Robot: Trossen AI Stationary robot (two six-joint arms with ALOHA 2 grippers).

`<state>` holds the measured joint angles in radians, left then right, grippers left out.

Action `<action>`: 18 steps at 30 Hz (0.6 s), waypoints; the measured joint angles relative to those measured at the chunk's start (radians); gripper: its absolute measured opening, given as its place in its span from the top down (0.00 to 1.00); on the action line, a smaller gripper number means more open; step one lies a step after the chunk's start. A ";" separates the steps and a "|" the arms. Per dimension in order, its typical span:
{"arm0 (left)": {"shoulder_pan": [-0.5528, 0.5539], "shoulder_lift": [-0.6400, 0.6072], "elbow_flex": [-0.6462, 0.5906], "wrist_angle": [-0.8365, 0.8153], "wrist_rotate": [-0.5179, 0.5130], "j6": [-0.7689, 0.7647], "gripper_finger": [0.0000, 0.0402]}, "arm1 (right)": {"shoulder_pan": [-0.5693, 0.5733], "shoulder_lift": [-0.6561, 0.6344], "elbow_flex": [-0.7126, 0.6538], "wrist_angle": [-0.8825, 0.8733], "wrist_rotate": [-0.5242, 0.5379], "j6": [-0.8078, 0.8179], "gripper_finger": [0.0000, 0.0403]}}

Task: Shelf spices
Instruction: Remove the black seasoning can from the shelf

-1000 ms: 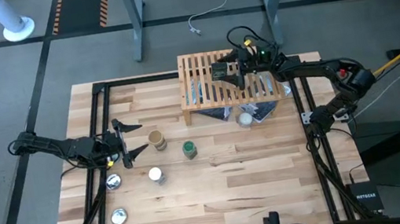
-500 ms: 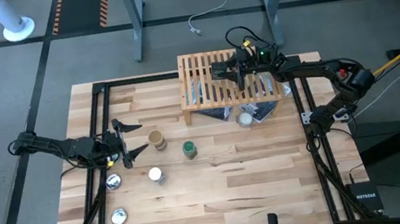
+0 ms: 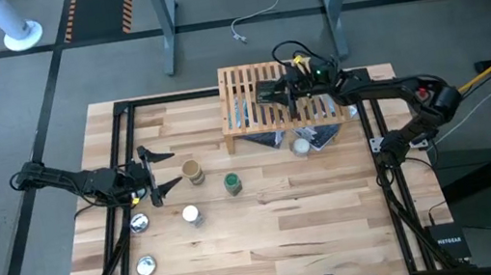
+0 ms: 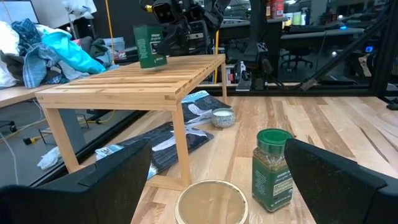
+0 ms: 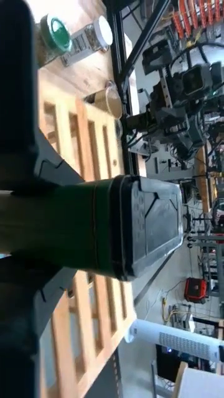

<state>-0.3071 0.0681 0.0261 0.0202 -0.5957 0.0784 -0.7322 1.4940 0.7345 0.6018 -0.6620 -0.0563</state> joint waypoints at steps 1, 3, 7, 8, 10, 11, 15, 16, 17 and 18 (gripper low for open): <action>0.000 0.000 0.000 0.000 0.000 0.000 0.10 | 0.006 -0.006 0.000 0.000 0.000 0.000 0.70; 0.000 0.000 0.000 0.000 0.000 0.000 0.10 | 0.018 -0.023 0.000 -0.002 0.001 0.000 0.68; 0.000 0.000 0.000 0.000 0.000 0.000 0.10 | 0.059 -0.064 0.000 -0.012 0.003 0.006 0.68; 0.000 0.000 0.000 0.000 0.000 0.000 0.10 | 0.073 -0.075 0.000 -0.022 0.006 0.011 0.69; 0.000 0.000 0.000 0.000 0.000 0.000 0.10 | 0.110 -0.101 0.000 -0.051 0.041 0.022 0.71; 0.000 0.000 0.000 0.000 0.000 0.000 0.10 | 0.130 -0.115 0.000 -0.068 0.067 0.022 0.71; 0.000 0.000 0.000 0.000 0.000 0.000 0.10 | 0.224 -0.167 0.000 -0.129 0.165 0.018 0.70; 0.000 0.000 0.000 0.000 0.000 0.000 0.10 | 0.251 -0.179 0.000 -0.140 0.188 0.017 0.70; 0.000 0.000 0.000 0.000 0.000 0.000 0.10 | 0.280 -0.189 0.000 -0.149 0.209 0.017 0.70; 0.000 0.000 0.000 0.000 0.000 0.000 0.10 | 0.311 -0.197 0.000 -0.155 0.235 0.017 0.70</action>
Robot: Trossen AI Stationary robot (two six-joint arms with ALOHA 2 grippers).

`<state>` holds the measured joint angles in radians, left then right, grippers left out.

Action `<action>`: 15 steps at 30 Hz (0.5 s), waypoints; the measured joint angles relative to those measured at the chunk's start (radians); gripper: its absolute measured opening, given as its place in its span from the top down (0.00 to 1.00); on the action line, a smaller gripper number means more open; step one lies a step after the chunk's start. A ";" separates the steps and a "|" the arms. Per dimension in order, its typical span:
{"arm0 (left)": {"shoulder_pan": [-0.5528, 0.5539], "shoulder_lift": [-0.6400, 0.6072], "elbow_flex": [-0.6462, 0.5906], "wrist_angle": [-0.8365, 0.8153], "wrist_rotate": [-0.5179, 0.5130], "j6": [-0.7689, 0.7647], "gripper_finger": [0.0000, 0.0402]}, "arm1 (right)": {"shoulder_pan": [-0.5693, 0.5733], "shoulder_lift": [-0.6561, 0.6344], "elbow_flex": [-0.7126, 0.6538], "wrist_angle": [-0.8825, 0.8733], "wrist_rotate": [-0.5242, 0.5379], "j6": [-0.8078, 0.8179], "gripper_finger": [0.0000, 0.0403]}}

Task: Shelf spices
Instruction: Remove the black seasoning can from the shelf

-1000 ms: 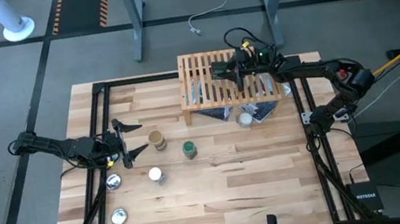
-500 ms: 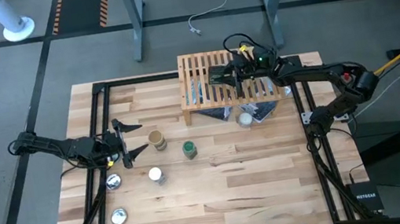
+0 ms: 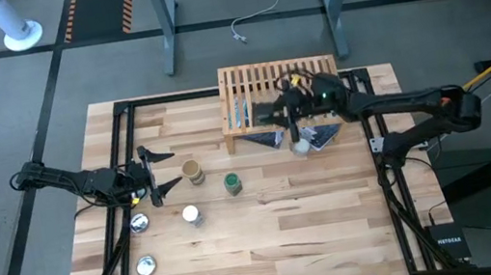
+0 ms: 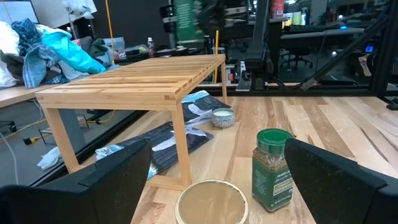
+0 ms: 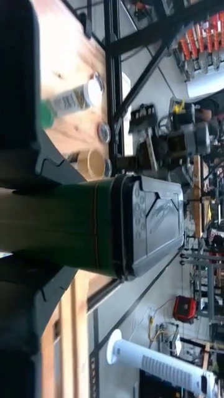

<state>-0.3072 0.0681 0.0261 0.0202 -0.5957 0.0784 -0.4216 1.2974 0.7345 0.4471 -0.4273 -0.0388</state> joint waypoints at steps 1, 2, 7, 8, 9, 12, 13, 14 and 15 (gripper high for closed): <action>0.000 0.000 0.000 0.000 0.000 0.000 0.10 | 0.034 -0.006 0.000 -0.005 0.028 0.001 0.70; 0.000 0.000 0.000 0.000 0.000 0.000 0.10 | 0.071 -0.007 0.000 -0.007 0.058 0.005 0.70; 0.000 0.000 0.000 0.000 0.000 0.000 0.10 | 0.276 -0.007 0.000 -0.009 0.280 0.007 0.70; 0.000 0.000 0.000 0.000 0.000 0.000 0.10 | 0.323 -0.007 0.000 -0.009 0.333 0.007 0.70; 0.000 0.000 0.000 0.000 0.000 0.000 0.10 | 0.369 -0.007 0.000 -0.006 0.387 0.007 0.70; 0.000 0.000 0.000 0.000 0.000 0.000 0.10 | 0.501 0.001 0.000 0.019 0.546 0.007 0.70; 0.000 0.000 0.000 0.000 0.000 0.000 0.10 | 0.540 0.007 0.000 0.029 0.597 0.007 0.70; 0.000 0.000 0.000 0.000 0.000 0.000 0.10 | 0.574 0.015 0.000 0.030 0.643 0.007 0.70; 0.000 0.000 0.000 0.000 0.000 0.000 0.10 | 0.605 0.026 0.000 0.030 0.680 0.007 0.70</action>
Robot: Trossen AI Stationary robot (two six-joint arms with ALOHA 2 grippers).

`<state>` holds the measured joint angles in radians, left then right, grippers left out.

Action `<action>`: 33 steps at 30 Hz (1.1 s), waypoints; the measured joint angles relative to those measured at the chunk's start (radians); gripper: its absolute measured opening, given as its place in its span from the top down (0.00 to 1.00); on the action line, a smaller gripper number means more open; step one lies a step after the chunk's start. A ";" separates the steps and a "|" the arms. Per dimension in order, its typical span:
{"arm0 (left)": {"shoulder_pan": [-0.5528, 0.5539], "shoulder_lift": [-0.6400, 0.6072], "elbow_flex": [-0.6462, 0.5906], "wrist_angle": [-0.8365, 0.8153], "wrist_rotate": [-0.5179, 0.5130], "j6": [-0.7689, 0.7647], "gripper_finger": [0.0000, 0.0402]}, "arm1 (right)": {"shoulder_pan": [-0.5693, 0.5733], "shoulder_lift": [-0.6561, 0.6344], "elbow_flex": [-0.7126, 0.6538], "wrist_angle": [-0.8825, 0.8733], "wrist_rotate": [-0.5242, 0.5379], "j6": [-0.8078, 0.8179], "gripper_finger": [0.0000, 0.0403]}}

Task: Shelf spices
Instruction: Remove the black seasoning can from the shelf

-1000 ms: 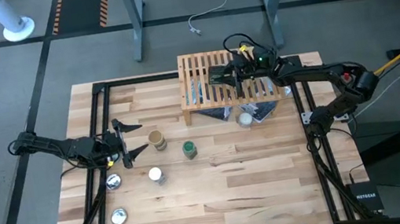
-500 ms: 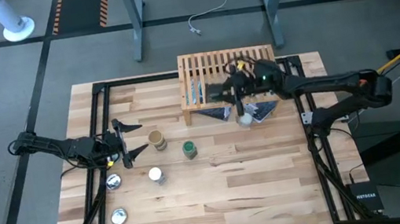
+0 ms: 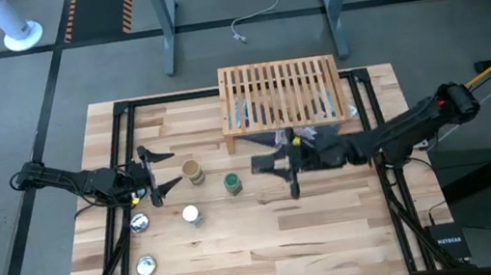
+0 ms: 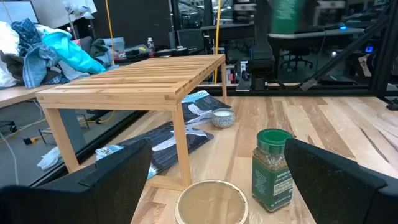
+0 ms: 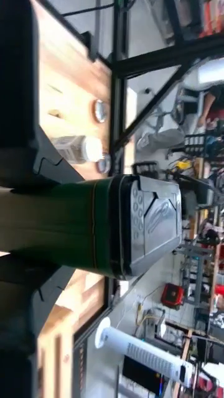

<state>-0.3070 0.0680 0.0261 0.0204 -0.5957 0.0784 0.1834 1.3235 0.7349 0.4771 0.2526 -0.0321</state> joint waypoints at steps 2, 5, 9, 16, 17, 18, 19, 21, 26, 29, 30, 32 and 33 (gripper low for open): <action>0.000 0.000 0.000 0.000 0.000 0.000 0.10 | 0.045 0.034 0.000 0.004 0.060 0.001 0.70; 0.000 0.000 0.000 0.000 0.000 0.000 0.10 | 0.088 0.112 0.000 0.044 0.102 0.021 0.70; 0.000 0.000 0.000 0.000 0.000 0.000 0.10 | 0.093 0.241 -0.001 0.149 0.081 0.132 0.70; 0.000 0.000 0.000 0.000 0.000 0.000 0.10 | 0.092 0.370 -0.080 0.372 0.092 0.234 0.71; 0.000 0.000 0.000 0.000 0.000 0.000 0.10 | 0.092 0.370 -0.107 0.405 0.109 0.240 0.71; 0.000 0.000 0.000 0.000 0.000 0.000 0.10 | 0.092 0.370 -0.135 0.440 0.126 0.248 0.71; 0.000 0.000 0.000 0.000 0.000 0.000 0.10 | 0.092 0.369 -0.170 0.485 0.142 0.261 0.71; 0.000 0.000 0.000 0.000 0.000 0.000 0.10 | 0.091 0.369 -0.241 0.596 0.159 0.280 0.71; 0.000 0.000 0.000 0.000 0.000 0.000 0.10 | 0.089 0.367 -0.416 0.836 0.200 0.333 0.71; 0.000 0.000 0.000 0.000 0.000 0.000 0.10 | 0.091 0.366 -0.441 0.854 0.184 0.341 0.71; 0.000 0.000 0.000 0.000 0.000 0.000 0.10 | 0.091 0.367 -0.439 0.833 0.181 0.341 0.70; 0.000 0.000 0.000 0.000 0.000 0.000 0.10 | 0.091 0.379 -0.415 0.790 0.160 0.330 0.68; 0.000 0.000 0.000 0.000 0.000 0.000 0.10 | 0.091 0.387 -0.401 0.774 0.150 0.315 0.68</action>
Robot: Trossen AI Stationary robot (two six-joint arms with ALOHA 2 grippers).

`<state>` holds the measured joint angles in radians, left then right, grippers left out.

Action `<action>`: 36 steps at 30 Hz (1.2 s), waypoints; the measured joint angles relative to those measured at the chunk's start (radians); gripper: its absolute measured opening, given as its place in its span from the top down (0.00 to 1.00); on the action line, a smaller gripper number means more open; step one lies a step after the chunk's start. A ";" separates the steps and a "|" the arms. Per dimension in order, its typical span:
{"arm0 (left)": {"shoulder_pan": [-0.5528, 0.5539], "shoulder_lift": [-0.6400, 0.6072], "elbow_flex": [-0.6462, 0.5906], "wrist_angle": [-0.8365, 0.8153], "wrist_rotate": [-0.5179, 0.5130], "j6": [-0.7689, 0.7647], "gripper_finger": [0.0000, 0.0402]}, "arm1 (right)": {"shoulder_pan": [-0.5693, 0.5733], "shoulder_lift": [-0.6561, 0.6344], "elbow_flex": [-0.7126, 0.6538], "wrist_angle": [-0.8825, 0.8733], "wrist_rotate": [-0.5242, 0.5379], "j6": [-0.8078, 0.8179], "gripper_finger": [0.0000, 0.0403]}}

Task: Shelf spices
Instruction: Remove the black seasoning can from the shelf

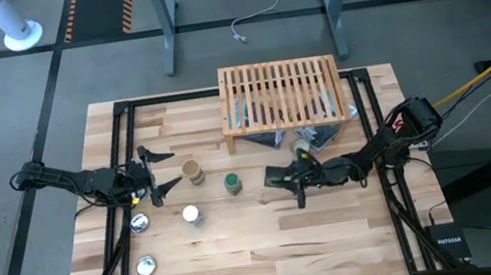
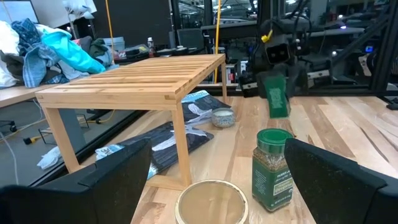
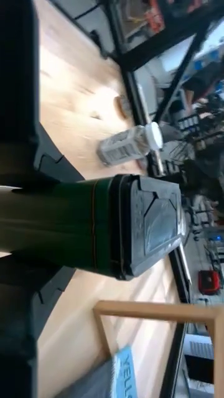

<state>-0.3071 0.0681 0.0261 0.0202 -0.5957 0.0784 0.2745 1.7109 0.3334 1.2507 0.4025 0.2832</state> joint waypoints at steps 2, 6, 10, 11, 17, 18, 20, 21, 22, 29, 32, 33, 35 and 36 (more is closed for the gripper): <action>0.000 0.000 0.000 0.000 0.000 0.000 0.10 | 0.000 0.027 0.034 -0.027 -0.007 -0.019 0.68; 0.000 0.000 0.000 0.000 0.000 0.000 0.10 | 0.000 0.112 0.088 -0.042 -0.030 -0.027 0.70; 0.000 0.000 0.000 0.000 0.000 0.000 0.10 | 0.000 0.199 0.126 -0.025 -0.030 -0.027 0.70; 0.000 0.000 0.000 0.000 0.000 0.000 0.10 | 0.000 0.216 0.131 -0.019 -0.030 -0.027 0.70; 0.000 0.000 0.000 0.000 0.000 0.000 0.10 | 0.000 0.295 0.161 0.036 -0.030 -0.045 0.70; 0.000 0.000 0.000 0.000 0.000 0.000 0.10 | 0.000 0.306 0.165 0.038 -0.029 -0.052 0.70; 0.000 0.000 0.000 0.000 0.000 0.000 0.10 | 0.000 0.327 0.179 0.038 -0.030 -0.055 0.70; 0.000 0.000 0.000 0.000 0.000 0.000 0.10 | 0.000 0.336 0.186 0.038 -0.030 -0.056 0.69; 0.000 0.000 0.000 0.000 0.000 0.000 0.10 | 0.000 0.346 0.193 0.038 -0.030 -0.056 0.69; 0.000 0.000 0.000 0.000 0.000 0.000 0.10 | 0.000 0.406 0.242 0.039 -0.031 -0.056 0.69; 0.000 0.000 0.000 0.000 0.000 0.000 0.10 | 0.000 0.415 0.250 0.039 -0.038 -0.052 0.69; 0.000 0.000 0.000 0.000 0.000 0.000 0.10 | 0.000 0.415 0.250 0.038 -0.041 -0.052 0.69; 0.000 0.000 0.000 0.000 0.000 0.000 0.10 | 0.000 0.415 0.250 0.038 -0.049 -0.051 0.68; 0.000 0.000 0.000 0.000 0.000 0.000 0.10 | 0.000 0.415 0.250 0.036 -0.052 -0.051 0.66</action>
<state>-0.3072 0.0677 0.0261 0.0204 -0.5957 0.0784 0.2745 2.1254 0.5838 1.2870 0.3509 0.2321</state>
